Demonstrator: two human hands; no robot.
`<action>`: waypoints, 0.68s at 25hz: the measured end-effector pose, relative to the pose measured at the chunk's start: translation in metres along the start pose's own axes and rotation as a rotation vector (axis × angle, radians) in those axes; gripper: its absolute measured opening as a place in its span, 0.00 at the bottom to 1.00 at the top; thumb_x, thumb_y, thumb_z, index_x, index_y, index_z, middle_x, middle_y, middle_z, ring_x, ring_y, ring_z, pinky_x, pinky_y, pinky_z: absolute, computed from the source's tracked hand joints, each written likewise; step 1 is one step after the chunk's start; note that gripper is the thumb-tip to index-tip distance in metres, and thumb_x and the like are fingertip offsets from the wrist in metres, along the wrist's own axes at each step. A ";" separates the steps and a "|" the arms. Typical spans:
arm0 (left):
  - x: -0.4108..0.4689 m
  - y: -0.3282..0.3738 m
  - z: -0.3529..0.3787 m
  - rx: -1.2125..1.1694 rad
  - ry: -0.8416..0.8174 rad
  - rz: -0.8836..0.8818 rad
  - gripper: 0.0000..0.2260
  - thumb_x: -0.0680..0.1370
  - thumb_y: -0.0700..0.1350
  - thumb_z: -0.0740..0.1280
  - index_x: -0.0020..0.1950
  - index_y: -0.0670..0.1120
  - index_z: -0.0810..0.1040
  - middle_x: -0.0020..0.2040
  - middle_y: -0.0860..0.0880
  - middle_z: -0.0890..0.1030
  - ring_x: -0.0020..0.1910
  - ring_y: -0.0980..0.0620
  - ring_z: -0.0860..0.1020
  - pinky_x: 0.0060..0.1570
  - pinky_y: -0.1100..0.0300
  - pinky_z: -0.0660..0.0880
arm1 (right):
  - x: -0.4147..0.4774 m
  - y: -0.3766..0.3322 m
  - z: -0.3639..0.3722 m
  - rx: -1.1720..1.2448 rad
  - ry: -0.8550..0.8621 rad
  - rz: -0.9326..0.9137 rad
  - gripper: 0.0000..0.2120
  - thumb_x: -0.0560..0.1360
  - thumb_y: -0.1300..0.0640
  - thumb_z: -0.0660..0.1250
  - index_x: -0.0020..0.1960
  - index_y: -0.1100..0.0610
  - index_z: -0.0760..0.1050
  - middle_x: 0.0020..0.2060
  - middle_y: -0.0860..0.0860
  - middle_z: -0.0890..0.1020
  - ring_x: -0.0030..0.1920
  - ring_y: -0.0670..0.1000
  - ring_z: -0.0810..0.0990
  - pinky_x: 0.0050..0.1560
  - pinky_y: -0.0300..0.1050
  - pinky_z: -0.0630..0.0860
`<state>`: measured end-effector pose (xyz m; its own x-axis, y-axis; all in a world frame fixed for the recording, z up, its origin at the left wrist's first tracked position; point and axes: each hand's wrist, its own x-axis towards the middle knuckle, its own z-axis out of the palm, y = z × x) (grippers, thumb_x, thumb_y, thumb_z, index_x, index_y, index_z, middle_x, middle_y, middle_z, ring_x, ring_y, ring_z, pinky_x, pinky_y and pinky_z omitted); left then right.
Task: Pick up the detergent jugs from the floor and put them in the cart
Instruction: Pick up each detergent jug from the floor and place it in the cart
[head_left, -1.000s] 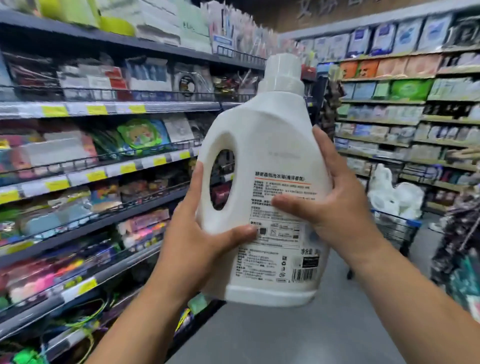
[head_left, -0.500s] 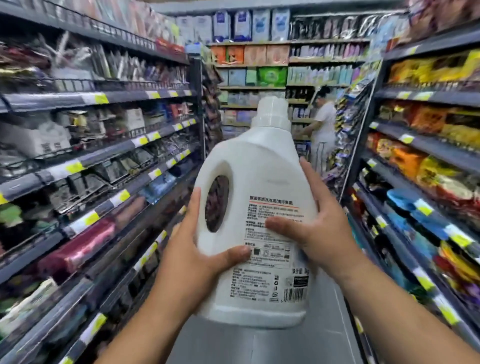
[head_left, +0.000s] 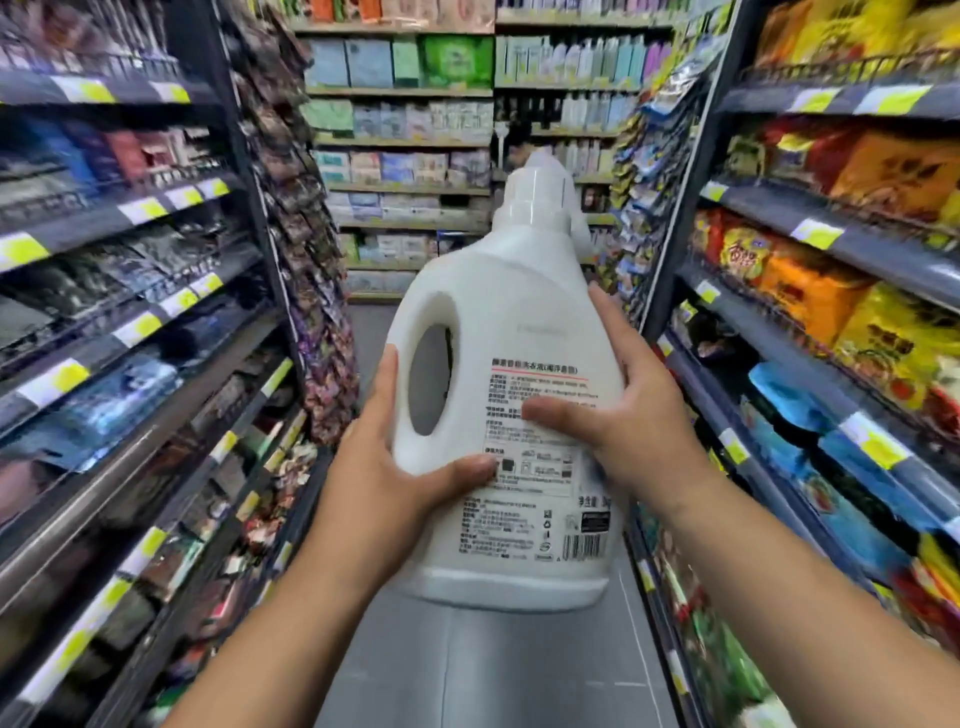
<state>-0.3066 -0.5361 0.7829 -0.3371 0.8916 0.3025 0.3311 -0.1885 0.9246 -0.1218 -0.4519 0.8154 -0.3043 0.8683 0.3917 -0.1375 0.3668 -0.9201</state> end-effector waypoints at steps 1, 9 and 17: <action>0.022 -0.006 0.007 -0.014 0.002 -0.002 0.57 0.56 0.55 0.82 0.78 0.65 0.53 0.68 0.64 0.73 0.66 0.63 0.74 0.66 0.59 0.72 | 0.023 0.008 -0.005 -0.009 -0.001 0.001 0.47 0.58 0.66 0.78 0.72 0.46 0.63 0.59 0.43 0.79 0.55 0.41 0.81 0.49 0.36 0.79; 0.246 -0.106 0.045 -0.009 -0.038 -0.038 0.57 0.55 0.58 0.81 0.78 0.66 0.52 0.63 0.66 0.75 0.61 0.64 0.76 0.62 0.60 0.74 | 0.231 0.130 -0.020 -0.102 -0.002 0.026 0.49 0.61 0.66 0.80 0.76 0.50 0.62 0.63 0.52 0.79 0.60 0.51 0.80 0.56 0.50 0.80; 0.459 -0.200 0.083 -0.013 -0.202 -0.116 0.58 0.53 0.61 0.80 0.77 0.69 0.52 0.68 0.58 0.76 0.65 0.57 0.77 0.67 0.49 0.73 | 0.404 0.241 -0.030 -0.133 0.157 0.100 0.45 0.61 0.67 0.79 0.70 0.46 0.64 0.53 0.33 0.81 0.55 0.38 0.80 0.51 0.35 0.77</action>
<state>-0.4542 -0.0554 0.7177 -0.1882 0.9717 0.1425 0.2884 -0.0840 0.9538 -0.2491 -0.0027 0.7517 -0.1582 0.9401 0.3021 0.0146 0.3081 -0.9512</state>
